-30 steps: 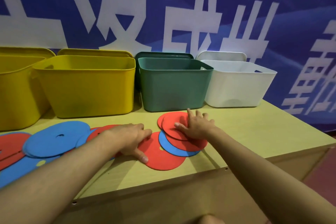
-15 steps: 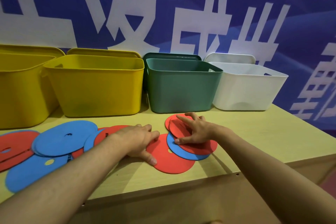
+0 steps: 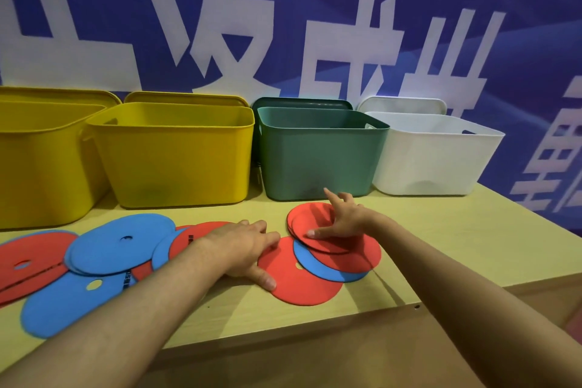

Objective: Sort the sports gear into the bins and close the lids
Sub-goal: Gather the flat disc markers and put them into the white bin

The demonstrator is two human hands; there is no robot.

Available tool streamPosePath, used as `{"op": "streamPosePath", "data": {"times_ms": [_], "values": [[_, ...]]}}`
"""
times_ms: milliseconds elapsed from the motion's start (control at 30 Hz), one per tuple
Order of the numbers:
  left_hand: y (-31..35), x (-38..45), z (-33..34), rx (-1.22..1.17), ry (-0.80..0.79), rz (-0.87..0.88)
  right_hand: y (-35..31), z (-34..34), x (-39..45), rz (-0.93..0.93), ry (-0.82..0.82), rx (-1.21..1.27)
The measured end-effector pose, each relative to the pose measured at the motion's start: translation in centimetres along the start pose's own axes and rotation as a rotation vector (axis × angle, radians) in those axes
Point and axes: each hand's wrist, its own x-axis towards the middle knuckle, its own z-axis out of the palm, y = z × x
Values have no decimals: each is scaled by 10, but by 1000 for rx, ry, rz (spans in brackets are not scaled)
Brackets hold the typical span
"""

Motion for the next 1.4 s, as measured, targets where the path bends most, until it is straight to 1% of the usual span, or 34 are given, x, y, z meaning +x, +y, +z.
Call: {"op": "streamPosePath", "data": {"times_ms": [67,167,300,367,467,567,667,733,833,967,1200,1300,1400], "values": [[0,0,-1,3,-2,-2,-8,-8,3,41,-26,-54],[0,1,-2,0,-13,-10,-16,-14,2,4,8,-204],[0,3,-3,6,-22,-11,-21,-11,-11,-64,206,-306],[0,3,-3,7,-20,-10,-22,-9,-18,-130,312,-354],[-1,3,-1,20,-15,-1,-22,-3,-25,-249,424,-424],[-1,2,1,24,-11,8,-15,4,-30,-363,535,-369],[-1,4,1,25,-13,4,-5,4,-37,-376,663,-321],[0,7,-3,14,-37,-10,-2,5,-43,-408,701,-326],[3,11,-8,15,-61,-20,-1,8,-50,-443,683,-367],[5,11,-10,5,-68,-34,2,9,-51,-433,648,-353],[5,4,-6,-8,-60,-39,6,6,-48,-463,681,-384],[5,2,-6,-12,-61,-38,6,4,-48,-473,679,-359],[5,1,-8,-22,-63,-39,7,4,-47,-481,655,-280]]}}
